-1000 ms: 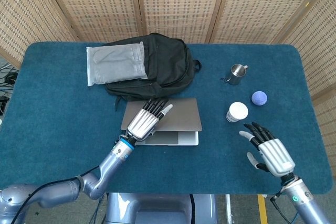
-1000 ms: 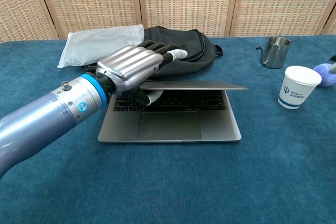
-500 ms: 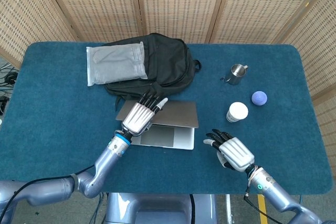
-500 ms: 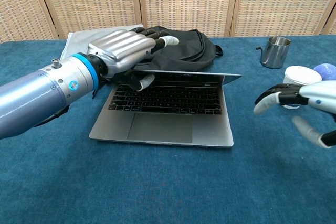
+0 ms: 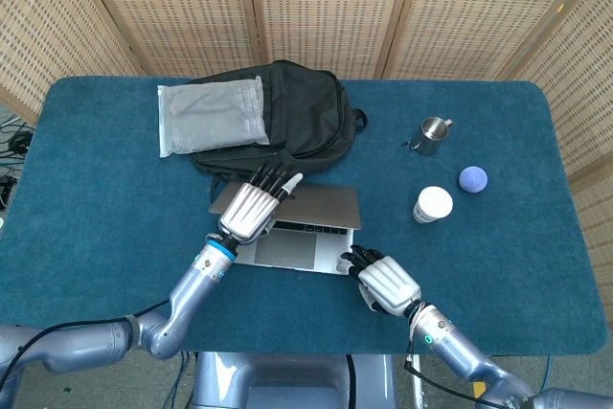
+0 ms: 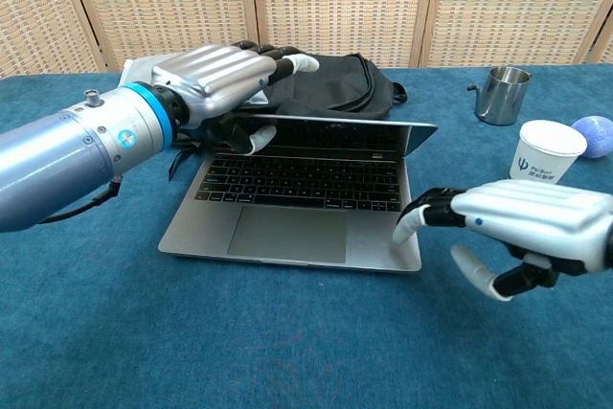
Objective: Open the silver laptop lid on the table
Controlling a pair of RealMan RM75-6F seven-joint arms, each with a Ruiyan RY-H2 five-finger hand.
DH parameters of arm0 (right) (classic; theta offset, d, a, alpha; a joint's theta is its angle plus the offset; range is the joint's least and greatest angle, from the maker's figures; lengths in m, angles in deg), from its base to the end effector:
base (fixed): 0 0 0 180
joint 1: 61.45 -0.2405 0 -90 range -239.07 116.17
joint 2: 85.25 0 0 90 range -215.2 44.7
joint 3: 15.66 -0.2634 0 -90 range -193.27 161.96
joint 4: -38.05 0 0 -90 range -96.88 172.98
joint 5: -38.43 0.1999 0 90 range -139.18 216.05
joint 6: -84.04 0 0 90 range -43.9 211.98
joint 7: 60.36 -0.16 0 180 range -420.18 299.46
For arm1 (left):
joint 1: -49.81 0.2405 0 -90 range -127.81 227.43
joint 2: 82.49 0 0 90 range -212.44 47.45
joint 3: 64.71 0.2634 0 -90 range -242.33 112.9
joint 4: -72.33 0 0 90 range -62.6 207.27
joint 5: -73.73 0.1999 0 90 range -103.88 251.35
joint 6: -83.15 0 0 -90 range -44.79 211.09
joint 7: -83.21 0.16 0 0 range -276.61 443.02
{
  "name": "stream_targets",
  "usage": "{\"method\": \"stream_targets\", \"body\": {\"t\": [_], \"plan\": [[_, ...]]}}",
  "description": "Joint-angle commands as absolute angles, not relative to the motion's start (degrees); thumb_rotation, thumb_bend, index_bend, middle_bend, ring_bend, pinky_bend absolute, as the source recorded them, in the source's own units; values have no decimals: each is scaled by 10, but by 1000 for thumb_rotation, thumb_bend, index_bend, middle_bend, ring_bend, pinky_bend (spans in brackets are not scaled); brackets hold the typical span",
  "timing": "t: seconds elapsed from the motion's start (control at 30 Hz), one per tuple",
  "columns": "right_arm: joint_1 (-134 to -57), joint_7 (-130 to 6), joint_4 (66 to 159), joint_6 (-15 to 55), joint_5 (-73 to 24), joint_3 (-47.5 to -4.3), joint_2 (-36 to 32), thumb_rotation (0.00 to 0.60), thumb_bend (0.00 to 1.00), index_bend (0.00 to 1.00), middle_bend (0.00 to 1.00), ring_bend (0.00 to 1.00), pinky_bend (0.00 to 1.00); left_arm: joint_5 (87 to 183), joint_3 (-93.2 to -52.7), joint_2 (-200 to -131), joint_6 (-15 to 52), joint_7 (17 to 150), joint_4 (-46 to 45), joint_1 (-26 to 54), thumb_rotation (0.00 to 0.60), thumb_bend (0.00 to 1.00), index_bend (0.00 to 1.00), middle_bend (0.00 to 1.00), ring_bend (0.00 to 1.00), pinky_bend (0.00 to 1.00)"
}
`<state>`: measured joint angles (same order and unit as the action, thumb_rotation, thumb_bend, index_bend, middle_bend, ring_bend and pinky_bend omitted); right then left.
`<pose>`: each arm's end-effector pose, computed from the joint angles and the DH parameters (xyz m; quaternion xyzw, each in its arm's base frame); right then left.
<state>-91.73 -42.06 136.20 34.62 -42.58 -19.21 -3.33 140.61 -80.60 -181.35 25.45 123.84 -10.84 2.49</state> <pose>-0.1704 -0.2600 -0.0185 0.8109 -0.3798 0.3276 0.3016 -0.0665 0.3605 -0.0431 -0.7795 -0.2255 -0.3903 0.4350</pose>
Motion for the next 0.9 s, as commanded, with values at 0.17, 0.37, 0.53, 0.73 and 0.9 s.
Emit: {"method": "stream_targets", "body": {"t": [0.17, 0.37, 0.53, 0.73, 0.9], "plan": [[-934, -355, 1369, 352, -373, -191, 1, 600, 850, 204, 149, 70, 183, 1397, -805, -1803, 245, 1235, -122, 22, 600, 519, 0, 0, 0, 0], [-944, -328, 1364, 350, -341, -190, 18, 600, 848, 204, 149, 69, 183, 1381, -802, -1799, 241, 1241, -128, 17, 600, 518, 0, 0, 0, 0], [-951, -315, 1364, 348, -324, -189, 28, 600, 858, 204, 137, 69, 185, 1378, -800, -1801, 238, 1243, -131, 12, 600, 518, 0, 0, 0, 0], [-966, -283, 1362, 348, -292, -188, 43, 600, 865, 204, 136, 73, 187, 1370, -797, -1800, 232, 1248, -134, 6, 600, 518, 0, 0, 0, 0], [-977, -244, 1365, 341, -261, -181, 50, 600, 864, 204, 137, 81, 192, 1361, -795, -1797, 229, 1251, -133, 2, 600, 518, 0, 0, 0, 0]]}}
